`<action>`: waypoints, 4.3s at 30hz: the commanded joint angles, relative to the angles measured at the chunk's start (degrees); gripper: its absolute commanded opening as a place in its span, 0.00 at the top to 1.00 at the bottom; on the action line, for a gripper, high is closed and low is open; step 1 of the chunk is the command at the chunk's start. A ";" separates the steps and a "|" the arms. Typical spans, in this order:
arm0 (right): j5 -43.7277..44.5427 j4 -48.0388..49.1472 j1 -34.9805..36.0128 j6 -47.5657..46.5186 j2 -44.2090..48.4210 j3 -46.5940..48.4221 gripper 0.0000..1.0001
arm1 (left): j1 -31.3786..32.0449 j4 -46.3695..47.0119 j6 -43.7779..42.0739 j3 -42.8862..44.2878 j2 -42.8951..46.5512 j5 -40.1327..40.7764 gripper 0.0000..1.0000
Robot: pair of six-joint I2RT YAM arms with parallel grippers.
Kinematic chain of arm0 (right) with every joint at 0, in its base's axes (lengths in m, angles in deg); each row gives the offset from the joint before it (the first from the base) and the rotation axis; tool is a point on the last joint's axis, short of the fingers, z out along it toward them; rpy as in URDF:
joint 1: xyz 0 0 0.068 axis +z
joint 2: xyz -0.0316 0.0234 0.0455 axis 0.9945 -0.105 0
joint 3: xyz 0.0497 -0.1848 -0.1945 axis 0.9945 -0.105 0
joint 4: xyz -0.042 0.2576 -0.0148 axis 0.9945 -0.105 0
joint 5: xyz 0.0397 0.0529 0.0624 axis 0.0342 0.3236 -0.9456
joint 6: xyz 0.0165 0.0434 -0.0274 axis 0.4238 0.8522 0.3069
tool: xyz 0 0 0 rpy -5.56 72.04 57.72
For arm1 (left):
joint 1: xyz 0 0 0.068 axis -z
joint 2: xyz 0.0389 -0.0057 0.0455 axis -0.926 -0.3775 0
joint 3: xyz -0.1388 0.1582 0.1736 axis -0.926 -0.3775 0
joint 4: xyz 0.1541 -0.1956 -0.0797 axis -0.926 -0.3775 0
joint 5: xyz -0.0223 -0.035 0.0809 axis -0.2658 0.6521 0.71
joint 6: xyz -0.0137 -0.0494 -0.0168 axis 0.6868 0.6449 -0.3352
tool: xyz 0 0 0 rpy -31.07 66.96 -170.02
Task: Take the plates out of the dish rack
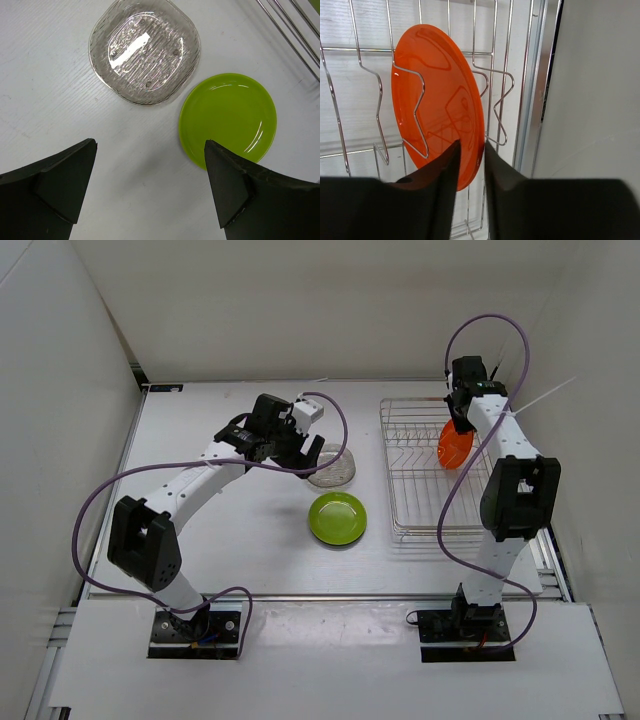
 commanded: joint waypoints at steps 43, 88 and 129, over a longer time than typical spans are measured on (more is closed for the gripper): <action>-38.22 -14.70 6.68 0.20 26.97 0.11 1.00 | 0.02 -4.58 5.30 15.80 -4.56 -26.22 0.00; -50.82 -16.65 12.93 -1.04 25.38 -3.66 0.00 | 2.83 -6.07 -4.98 8.52 -8.42 -19.31 0.89; -48.37 -14.37 12.93 -0.34 30.65 -6.92 0.00 | 3.89 -12.84 -10.53 10.01 -13.97 -11.66 0.16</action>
